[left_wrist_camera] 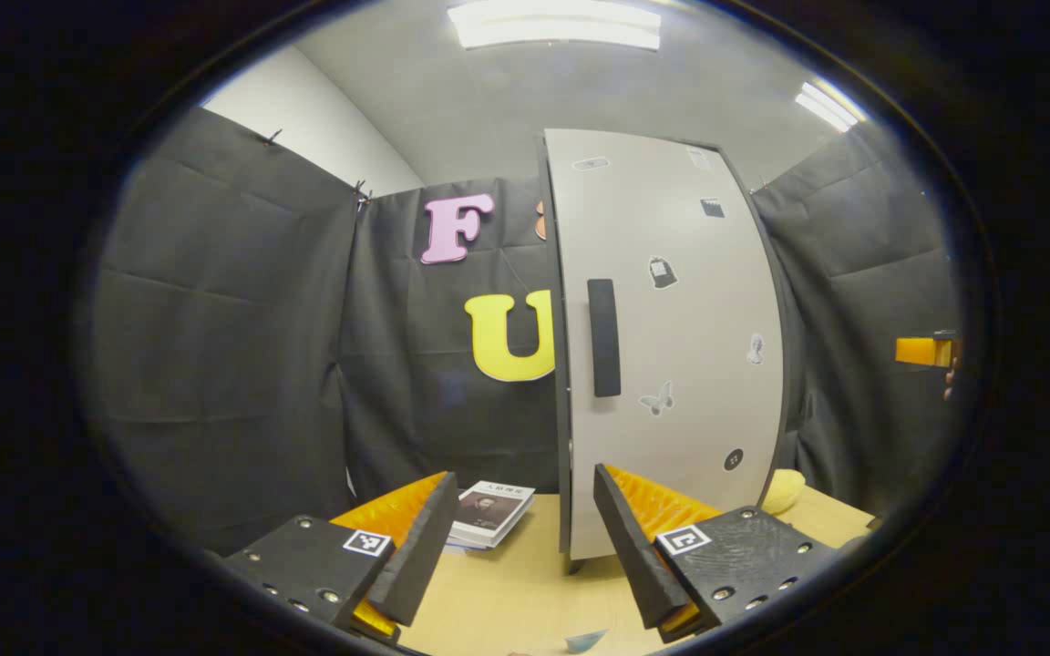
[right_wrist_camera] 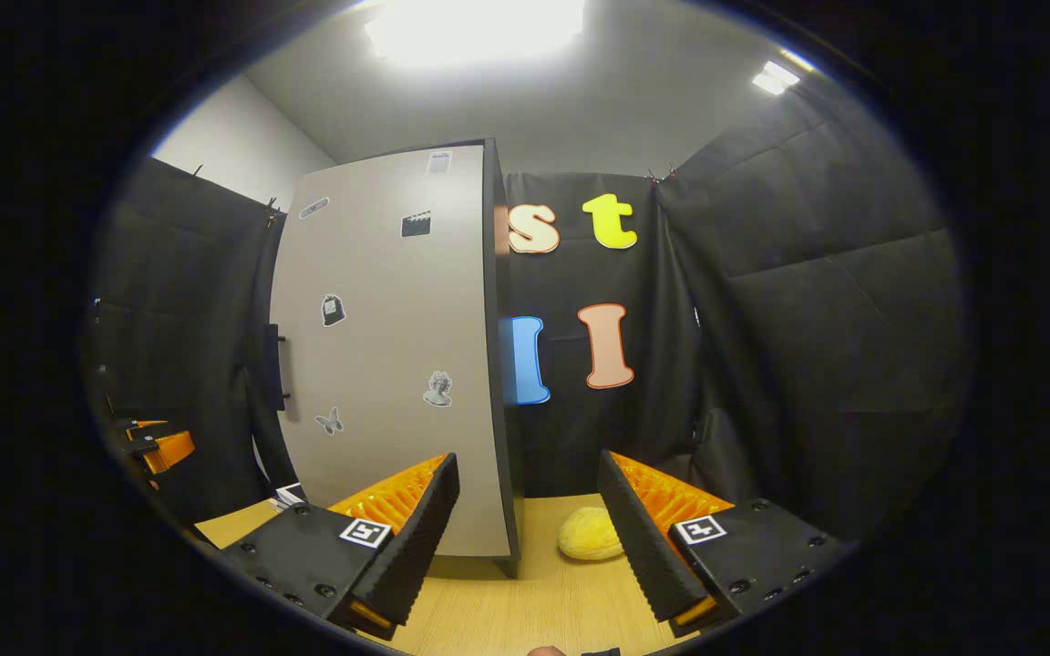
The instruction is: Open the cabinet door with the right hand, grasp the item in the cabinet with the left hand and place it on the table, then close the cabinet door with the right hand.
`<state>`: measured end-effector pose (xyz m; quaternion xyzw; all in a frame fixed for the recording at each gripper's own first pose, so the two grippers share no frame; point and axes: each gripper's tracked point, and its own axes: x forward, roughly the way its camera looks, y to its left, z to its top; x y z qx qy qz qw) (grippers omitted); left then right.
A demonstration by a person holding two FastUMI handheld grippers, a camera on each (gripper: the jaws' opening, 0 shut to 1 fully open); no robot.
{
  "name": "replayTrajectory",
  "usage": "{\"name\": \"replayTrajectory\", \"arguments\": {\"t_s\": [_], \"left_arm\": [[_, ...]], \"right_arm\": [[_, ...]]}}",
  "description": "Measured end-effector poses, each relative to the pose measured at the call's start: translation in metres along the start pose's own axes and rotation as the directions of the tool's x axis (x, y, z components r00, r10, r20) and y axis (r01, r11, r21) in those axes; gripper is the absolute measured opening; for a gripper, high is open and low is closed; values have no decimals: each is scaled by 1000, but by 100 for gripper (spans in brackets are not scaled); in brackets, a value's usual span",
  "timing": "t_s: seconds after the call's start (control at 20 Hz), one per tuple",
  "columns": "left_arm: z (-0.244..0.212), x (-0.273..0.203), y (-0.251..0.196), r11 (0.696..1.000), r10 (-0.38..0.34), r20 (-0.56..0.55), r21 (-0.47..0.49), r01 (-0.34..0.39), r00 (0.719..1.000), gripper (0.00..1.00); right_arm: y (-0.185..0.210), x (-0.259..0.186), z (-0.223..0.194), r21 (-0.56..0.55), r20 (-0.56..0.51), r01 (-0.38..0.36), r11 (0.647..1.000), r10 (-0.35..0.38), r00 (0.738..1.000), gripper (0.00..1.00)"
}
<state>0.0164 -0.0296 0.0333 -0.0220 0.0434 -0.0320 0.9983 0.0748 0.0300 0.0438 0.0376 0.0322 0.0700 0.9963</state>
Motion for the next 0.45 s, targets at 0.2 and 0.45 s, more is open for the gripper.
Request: {"name": "replayTrajectory", "arguments": {"t_s": [0.2,0.45], "left_arm": [[2,3,0,1000,-6,1,6,6,1000,90],[9,-1,2,1000,-8,7,8,8,1000,90]], "right_arm": [[0,3,1,-4,3,0,1000,0,1000,97],[1,2,3,-7,12,3,1000,-3,1000,97]]}}
